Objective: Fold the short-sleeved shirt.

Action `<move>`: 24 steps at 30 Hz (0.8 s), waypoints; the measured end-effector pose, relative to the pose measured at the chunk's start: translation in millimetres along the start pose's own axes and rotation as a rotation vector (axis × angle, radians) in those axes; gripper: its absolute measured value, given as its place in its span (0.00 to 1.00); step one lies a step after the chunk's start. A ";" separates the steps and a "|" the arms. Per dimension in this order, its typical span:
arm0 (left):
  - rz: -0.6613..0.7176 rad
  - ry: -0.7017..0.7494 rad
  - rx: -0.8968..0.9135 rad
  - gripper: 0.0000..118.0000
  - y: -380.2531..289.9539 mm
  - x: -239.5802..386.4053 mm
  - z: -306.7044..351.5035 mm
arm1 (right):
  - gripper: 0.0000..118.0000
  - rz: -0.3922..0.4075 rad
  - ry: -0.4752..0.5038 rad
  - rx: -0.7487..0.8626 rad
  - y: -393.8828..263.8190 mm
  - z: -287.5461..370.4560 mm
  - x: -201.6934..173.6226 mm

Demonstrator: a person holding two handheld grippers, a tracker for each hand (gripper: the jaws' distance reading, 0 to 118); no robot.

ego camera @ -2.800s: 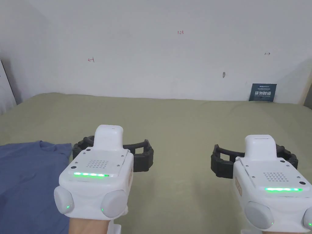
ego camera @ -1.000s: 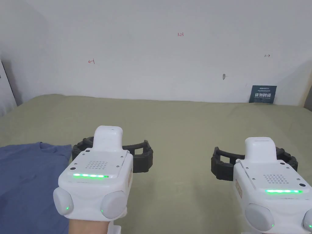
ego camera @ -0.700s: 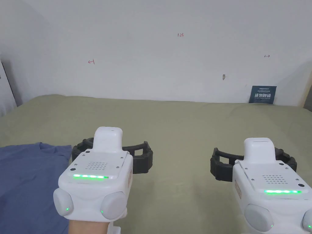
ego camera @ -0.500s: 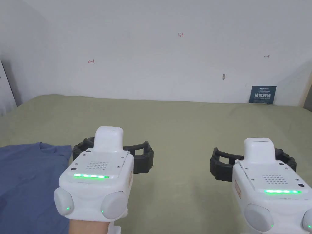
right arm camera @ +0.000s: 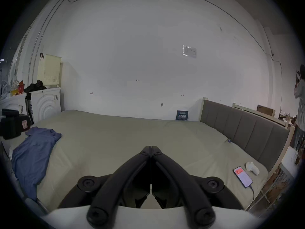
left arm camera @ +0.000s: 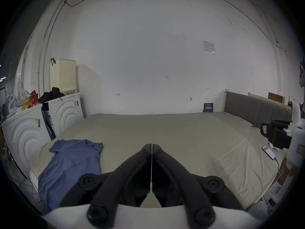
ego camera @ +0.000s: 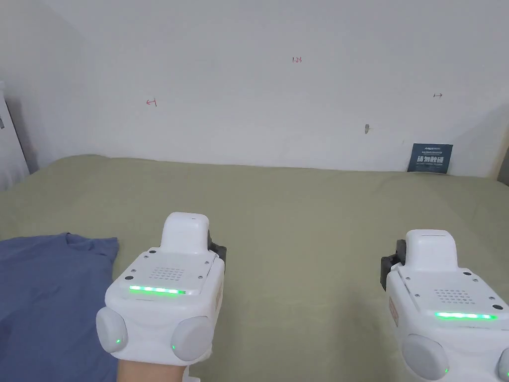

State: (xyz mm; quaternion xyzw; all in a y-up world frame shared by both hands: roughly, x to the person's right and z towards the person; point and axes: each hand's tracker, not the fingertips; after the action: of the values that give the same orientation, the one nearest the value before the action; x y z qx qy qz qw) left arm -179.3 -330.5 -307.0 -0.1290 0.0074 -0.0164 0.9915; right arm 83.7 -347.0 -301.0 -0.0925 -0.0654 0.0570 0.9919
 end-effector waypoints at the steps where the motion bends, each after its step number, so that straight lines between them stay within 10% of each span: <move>1: 0.007 -0.002 -0.002 0.01 0.8 0.5 -0.9 | 0.00 -0.002 -0.004 -0.002 0.0 0.2 -0.2; 9: 0.040 0.098 -0.026 0.01 -2.6 -48.1 2.8 | 0.00 0.012 0.063 -0.026 2.4 -6.5 -27.8; 24: 0.148 0.616 -0.042 0.01 -16.6 -252.7 116.5 | 0.00 0.027 0.580 0.022 21.5 1.5 -231.0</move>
State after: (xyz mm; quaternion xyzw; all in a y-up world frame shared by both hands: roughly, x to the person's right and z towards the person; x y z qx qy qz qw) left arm -430.2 -308.0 -187.5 -0.1376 0.3171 0.0177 0.9382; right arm -146.2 -354.7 -331.1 -0.0951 0.2230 0.0420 0.9693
